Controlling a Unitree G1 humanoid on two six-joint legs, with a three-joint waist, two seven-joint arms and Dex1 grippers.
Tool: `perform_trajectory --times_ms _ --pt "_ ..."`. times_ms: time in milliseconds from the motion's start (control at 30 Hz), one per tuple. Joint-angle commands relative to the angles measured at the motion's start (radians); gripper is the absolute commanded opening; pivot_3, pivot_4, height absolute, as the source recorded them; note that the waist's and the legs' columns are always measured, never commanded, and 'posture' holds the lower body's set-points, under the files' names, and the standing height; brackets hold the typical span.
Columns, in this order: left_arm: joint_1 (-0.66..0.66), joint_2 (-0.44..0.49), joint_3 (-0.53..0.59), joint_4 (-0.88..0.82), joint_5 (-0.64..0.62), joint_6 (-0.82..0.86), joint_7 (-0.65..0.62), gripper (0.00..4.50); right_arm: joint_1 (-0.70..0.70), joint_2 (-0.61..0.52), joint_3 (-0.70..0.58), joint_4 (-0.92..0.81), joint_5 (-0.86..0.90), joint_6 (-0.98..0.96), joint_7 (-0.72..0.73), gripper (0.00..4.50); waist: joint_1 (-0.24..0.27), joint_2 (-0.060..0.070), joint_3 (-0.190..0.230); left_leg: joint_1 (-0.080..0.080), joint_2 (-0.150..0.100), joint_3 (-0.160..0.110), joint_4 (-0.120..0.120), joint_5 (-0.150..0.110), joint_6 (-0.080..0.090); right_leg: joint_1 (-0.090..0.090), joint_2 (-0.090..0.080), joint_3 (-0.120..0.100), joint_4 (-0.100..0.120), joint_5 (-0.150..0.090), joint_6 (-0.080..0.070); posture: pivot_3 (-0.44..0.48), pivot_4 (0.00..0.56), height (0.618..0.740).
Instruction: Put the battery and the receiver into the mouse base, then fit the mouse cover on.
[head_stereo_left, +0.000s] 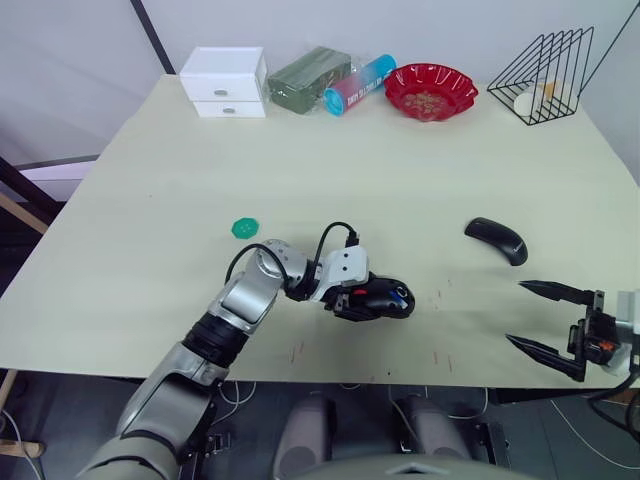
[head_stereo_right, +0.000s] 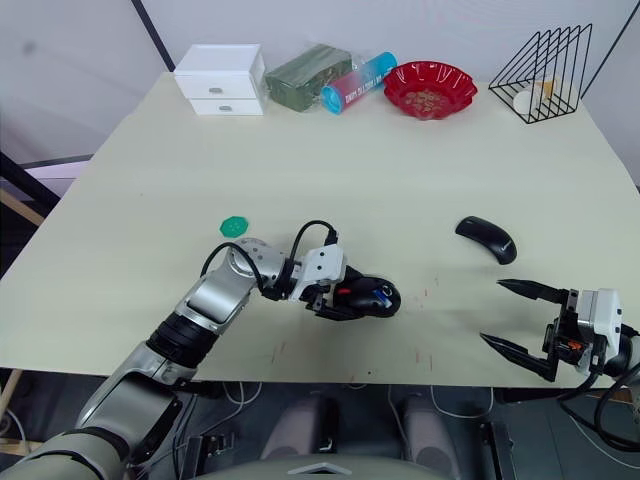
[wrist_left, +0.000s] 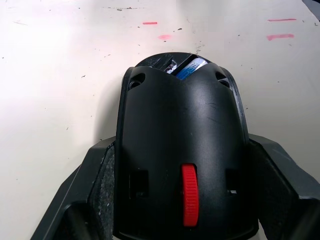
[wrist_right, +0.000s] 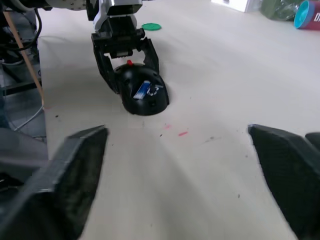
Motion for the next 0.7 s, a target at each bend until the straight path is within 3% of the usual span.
perform_trajectory --times_ms 33,200,267,333,700 --pt "0.001 0.008 -0.017 -0.008 0.008 0.008 -0.013 2.97 0.006 -0.014 -0.036 -0.007 0.026 -0.019 0.039 4.48 0.000 0.000 0.000 0.000 0.000 0.000 0.000 0.000 0.000 0.000 0.000 0.000 0.000 0.000 0.000 0.000 0.150 0.740" --pt "0.002 0.009 -0.010 -0.012 0.000 0.019 -0.012 2.97 0.011 -0.010 -0.035 0.002 0.016 -0.027 0.061 4.48 0.000 0.000 0.000 0.000 0.000 0.000 0.000 0.000 0.000 0.000 0.000 0.000 0.000 0.000 0.000 0.000 0.150 0.740" --pt "0.004 0.008 -0.005 -0.011 -0.002 0.018 -0.007 3.98 0.011 -0.007 -0.031 0.002 0.012 -0.032 0.063 4.50 0.000 0.000 0.000 0.000 0.000 0.000 0.000 0.000 0.000 0.000 0.000 0.000 0.000 0.000 0.000 0.000 0.150 0.740" --pt "0.004 0.008 -0.003 -0.013 -0.006 0.022 -0.009 4.38 0.011 -0.006 -0.028 0.001 0.013 -0.032 0.063 4.50 0.001 0.000 0.000 0.000 0.000 0.000 0.000 0.000 0.000 0.000 0.000 0.000 0.000 0.000 0.000 0.000 0.150 0.740" --pt "0.011 0.014 0.030 -0.024 -0.030 0.037 0.007 4.38 0.007 -0.003 -0.025 0.001 0.020 -0.040 0.078 4.50 0.001 0.001 0.000 0.000 0.000 0.000 0.000 0.000 0.000 0.000 0.000 0.000 0.000 0.000 0.000 0.000 0.150 0.740"
